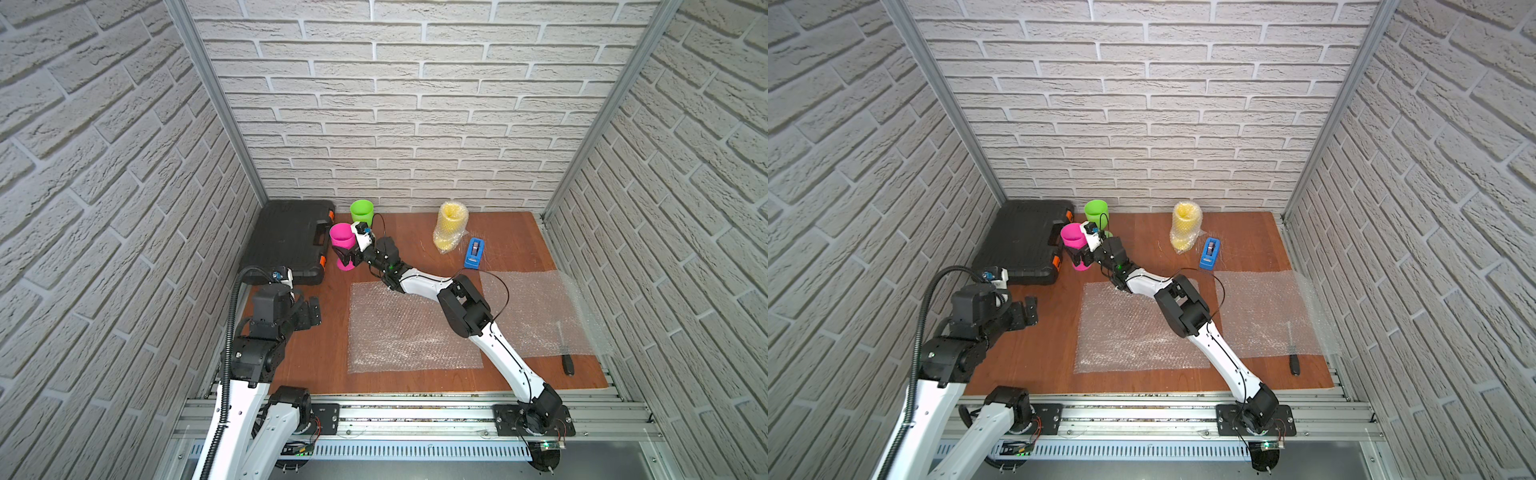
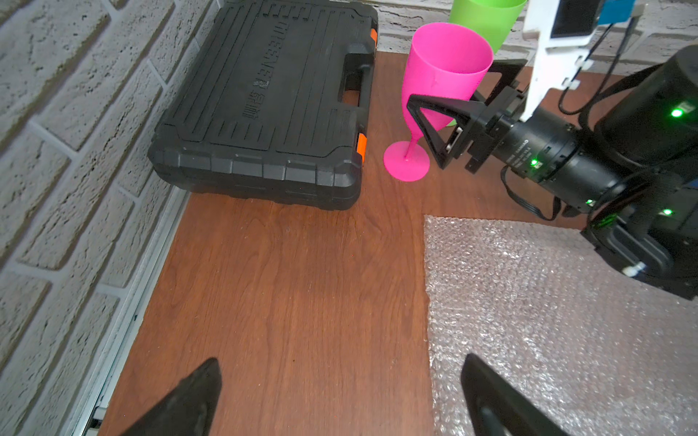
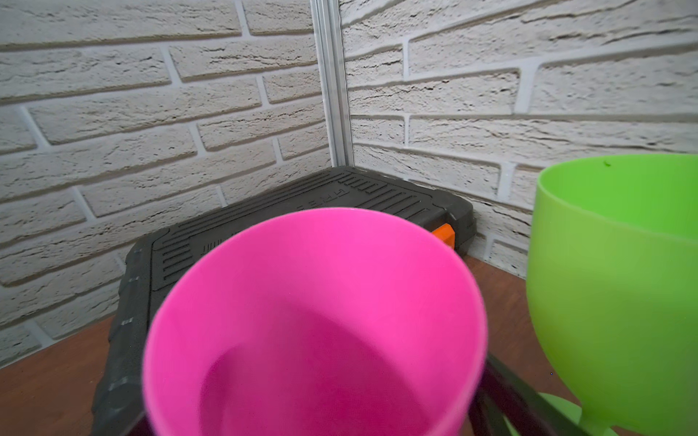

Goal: Wrap wine glasses in bubble wrap
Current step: Pick up the wine glass at the center of the board.

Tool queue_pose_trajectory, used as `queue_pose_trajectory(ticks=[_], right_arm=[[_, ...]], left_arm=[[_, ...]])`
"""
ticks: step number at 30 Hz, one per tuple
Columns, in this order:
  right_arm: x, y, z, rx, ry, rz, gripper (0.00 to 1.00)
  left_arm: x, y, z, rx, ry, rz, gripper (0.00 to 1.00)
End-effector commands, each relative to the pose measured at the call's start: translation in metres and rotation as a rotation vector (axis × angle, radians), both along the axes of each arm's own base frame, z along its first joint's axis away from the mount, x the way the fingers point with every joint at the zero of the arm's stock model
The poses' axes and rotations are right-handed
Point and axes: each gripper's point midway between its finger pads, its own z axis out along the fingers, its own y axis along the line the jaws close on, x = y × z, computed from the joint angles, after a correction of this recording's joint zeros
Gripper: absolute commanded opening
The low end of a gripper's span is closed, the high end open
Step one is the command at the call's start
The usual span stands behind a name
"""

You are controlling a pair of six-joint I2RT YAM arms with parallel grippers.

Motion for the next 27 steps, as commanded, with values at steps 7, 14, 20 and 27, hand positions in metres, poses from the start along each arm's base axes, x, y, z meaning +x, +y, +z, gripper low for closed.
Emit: queue_pose_trajectory(ticks=[7,14,20,27], right_arm=[[-0.001,0.012,0.005,0.016,-0.001,0.009,0.91],[-0.005,0.01,0.036,0.041,-0.04,0.017,0.82],[-0.013,0.008,0.068,0.058,-0.09,0.035,0.79],[-0.031,-0.006,0.11,0.067,-0.136,0.036,0.77]], left_arm=[[0.007,0.002,0.0,0.013,-0.011,0.004,0.98],[0.008,0.002,-0.002,0.013,-0.007,0.005,0.98],[0.008,0.002,-0.001,0.013,-0.011,0.005,0.98],[0.008,-0.001,-0.003,-0.006,-0.006,-0.001,0.98]])
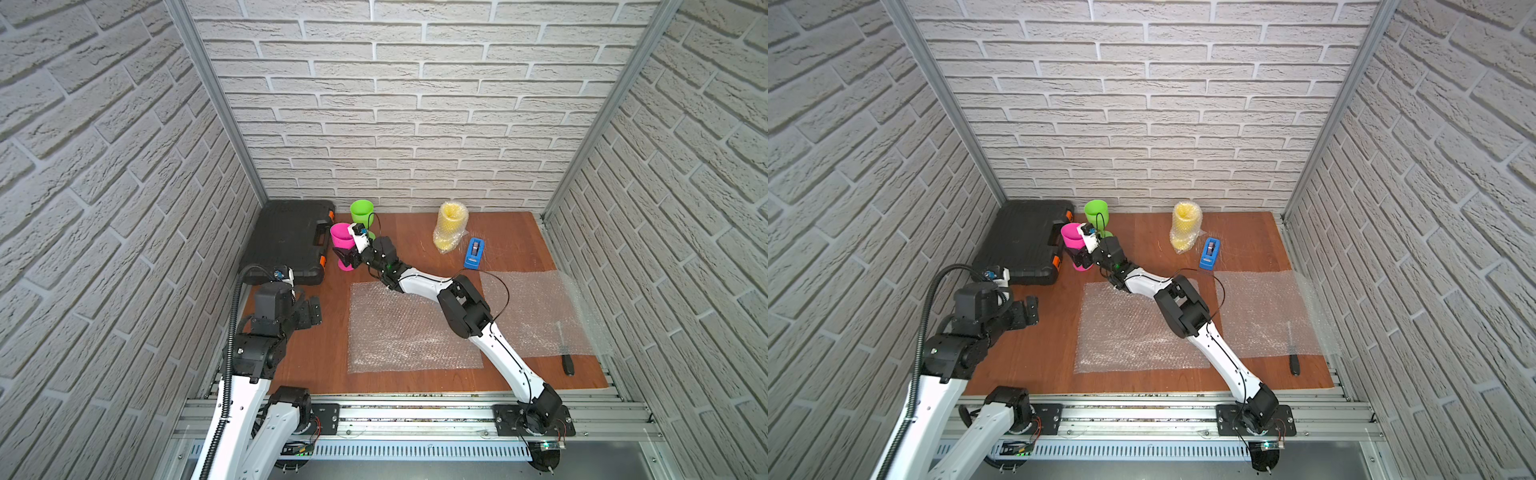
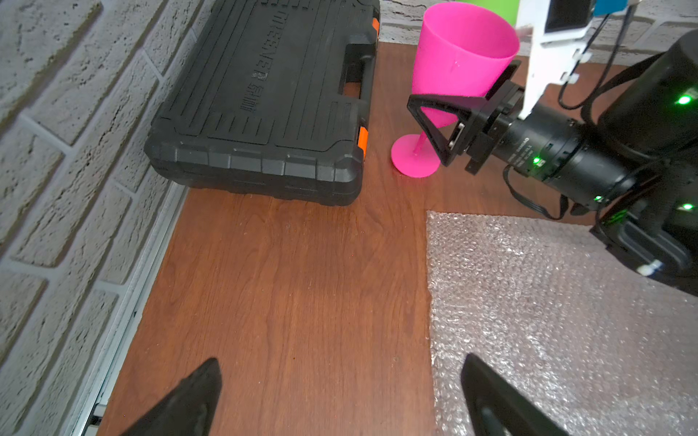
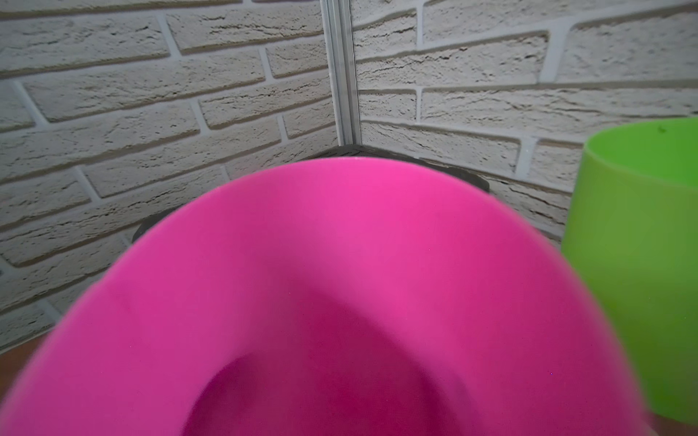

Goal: Wrap wine glasses in bubble wrap
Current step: Pick up the wine glass at the center of the board.

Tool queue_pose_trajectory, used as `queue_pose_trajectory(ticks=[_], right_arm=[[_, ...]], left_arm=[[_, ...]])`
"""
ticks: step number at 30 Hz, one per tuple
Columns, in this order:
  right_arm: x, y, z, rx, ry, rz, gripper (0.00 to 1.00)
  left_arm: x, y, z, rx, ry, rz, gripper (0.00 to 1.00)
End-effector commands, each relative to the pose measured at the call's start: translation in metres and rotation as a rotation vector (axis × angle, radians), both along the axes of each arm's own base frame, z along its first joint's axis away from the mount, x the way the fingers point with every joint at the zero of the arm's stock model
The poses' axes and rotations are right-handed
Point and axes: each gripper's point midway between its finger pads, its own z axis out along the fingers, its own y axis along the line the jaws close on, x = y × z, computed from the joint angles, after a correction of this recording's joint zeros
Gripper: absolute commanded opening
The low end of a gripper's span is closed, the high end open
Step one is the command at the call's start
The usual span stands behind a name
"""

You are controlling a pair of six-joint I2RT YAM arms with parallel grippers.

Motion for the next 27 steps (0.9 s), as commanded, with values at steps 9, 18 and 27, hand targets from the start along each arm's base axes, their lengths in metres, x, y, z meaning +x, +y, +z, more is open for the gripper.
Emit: queue_pose_trajectory(ticks=[9,18,27], right_arm=[[-0.061,-0.047,0.123,0.062,-0.035,-0.003,0.76],[-0.124,-0.1,0.09,-0.054,0.422,-0.054,0.71],[-0.193,-0.13,0.028,-0.181,0.984,-0.078,0.67]], left_arm=[[0.019,-0.03,-0.024,-0.176,0.075,-0.049,0.96],[0.024,-0.068,-0.097,-0.32,0.36,-0.069,0.86],[0.009,-0.099,-0.166,-0.284,0.595,-0.05,0.77]])
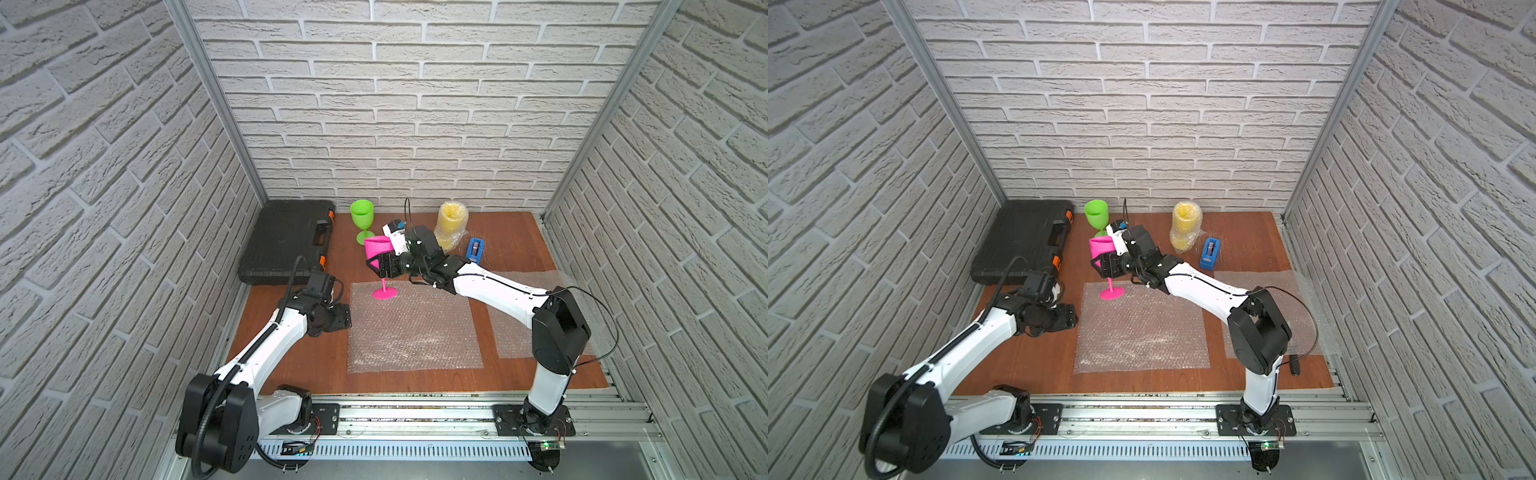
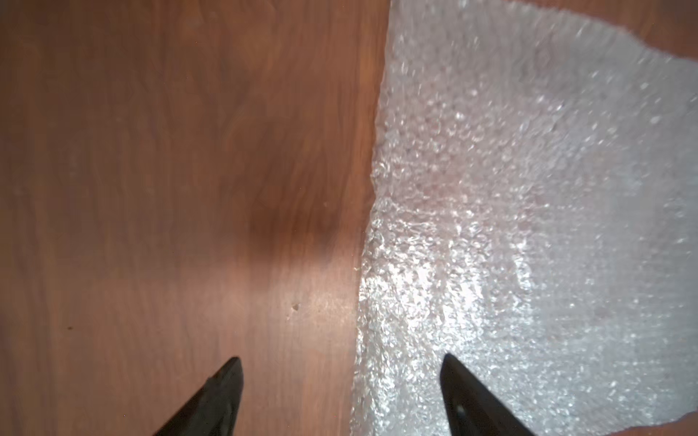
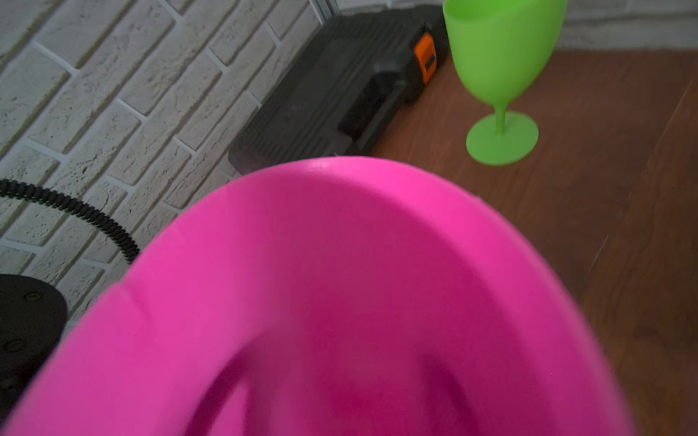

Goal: Wrap wine glasses in bubble wrap
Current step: Pick up the wine glass at the center of the board, then place the wine glass on the bubble wrap.

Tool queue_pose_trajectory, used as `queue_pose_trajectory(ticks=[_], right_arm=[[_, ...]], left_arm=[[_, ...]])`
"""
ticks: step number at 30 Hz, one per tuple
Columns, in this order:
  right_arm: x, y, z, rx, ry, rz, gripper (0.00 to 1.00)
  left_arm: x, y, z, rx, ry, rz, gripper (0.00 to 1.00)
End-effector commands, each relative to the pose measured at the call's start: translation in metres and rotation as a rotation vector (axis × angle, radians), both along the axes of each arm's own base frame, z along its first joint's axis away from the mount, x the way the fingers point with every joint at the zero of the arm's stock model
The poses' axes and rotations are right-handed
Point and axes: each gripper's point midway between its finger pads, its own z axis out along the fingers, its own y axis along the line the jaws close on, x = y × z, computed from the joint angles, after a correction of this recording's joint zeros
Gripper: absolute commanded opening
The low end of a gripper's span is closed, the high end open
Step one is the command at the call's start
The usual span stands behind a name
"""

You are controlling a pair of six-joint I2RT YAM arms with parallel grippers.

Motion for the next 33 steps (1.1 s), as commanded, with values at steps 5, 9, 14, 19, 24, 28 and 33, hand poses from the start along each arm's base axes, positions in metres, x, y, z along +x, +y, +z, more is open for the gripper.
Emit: queue_pose_trajectory(ticks=[5,9,14,19,24,28,33], right_arm=[[-0.057,-0.009,-0.052,-0.012,0.466,-0.056,0.63],[-0.063,-0.001,-0.068,-0.033,0.523,-0.066,0.63],[-0.068,0.003,-0.092,-0.077,0.574,-0.097,0.62],[-0.077,0.01,-0.12,-0.131,0.617,-0.1,0.61],[-0.082,0.01,-0.142,-0.184,0.637,-0.105,0.61],[-0.086,0.007,-0.157,-0.219,0.657,-0.116,0.6],[-0.087,0.001,-0.15,-0.229,0.649,-0.132,0.7]], left_arm=[[-0.006,-0.009,-0.034,0.037,0.087,0.027,0.64],[-0.006,-0.017,-0.045,0.019,0.107,0.01,0.55],[-0.006,-0.019,-0.055,0.024,0.131,0.006,0.51],[-0.004,-0.028,-0.059,-0.024,0.125,-0.005,0.43],[-0.003,-0.036,-0.063,-0.065,0.128,-0.014,0.32],[-0.001,-0.041,-0.062,-0.091,0.112,-0.027,0.2],[0.006,-0.043,-0.05,-0.109,0.064,-0.037,0.06]])
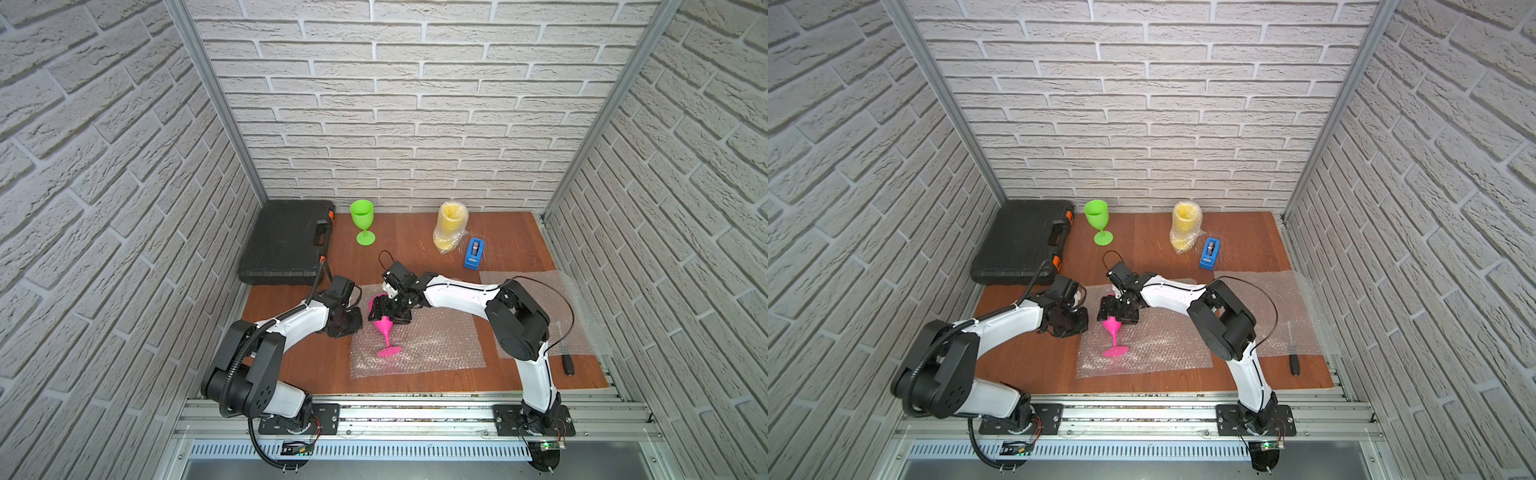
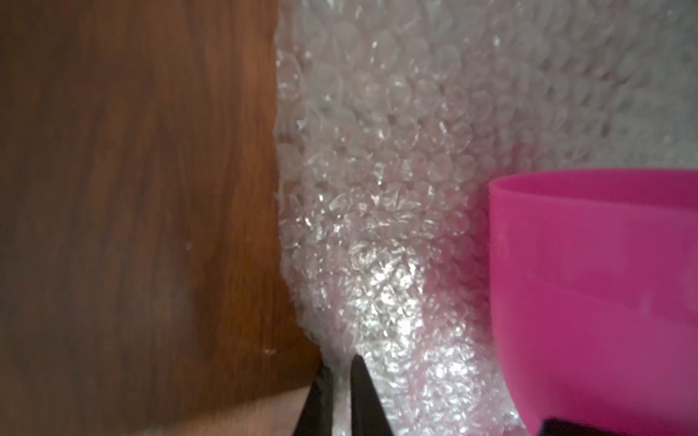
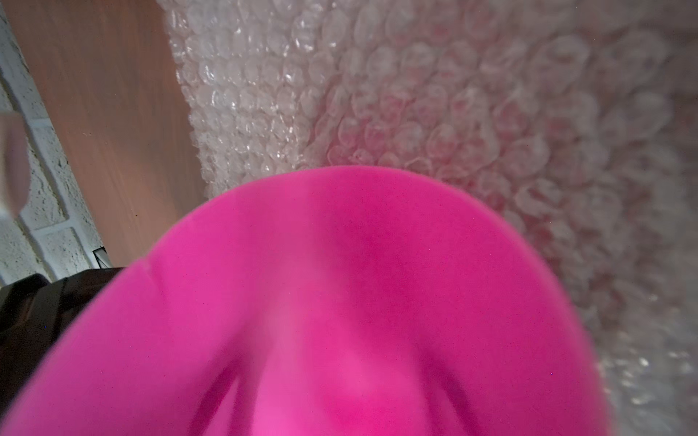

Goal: Wrap wine glasses in bubble wrap
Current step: Place the wine glass on the bubble wrap.

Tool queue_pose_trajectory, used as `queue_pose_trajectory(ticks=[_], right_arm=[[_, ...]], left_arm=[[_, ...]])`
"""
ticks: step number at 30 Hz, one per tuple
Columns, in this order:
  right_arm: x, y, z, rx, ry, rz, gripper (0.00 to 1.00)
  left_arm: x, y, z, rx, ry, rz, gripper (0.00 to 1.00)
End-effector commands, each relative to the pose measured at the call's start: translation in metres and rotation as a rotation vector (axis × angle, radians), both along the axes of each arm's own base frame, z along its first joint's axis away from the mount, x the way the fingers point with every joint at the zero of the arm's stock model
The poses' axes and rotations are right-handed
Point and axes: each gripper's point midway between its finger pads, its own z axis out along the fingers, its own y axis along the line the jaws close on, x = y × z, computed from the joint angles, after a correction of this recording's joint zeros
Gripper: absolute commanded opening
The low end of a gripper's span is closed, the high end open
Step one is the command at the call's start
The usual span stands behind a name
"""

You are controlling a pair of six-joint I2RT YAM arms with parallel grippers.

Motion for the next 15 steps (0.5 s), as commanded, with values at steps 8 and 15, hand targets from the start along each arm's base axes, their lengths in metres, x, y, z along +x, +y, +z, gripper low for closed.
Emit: queue_pose_trajectory(ticks=[8,15], right_arm=[[0.0,-0.006,0.038,-0.003,-0.051,-0.018,0.64],[-0.011,-0.012,0.048,0.025,-0.031,-0.041,0.63]], left_arm=[[-0.001,0.0,0.014,-0.012,-0.038,-0.011,0.0],[-0.002,0.002,0.011,-0.004,-0.021,0.002,0.0]])
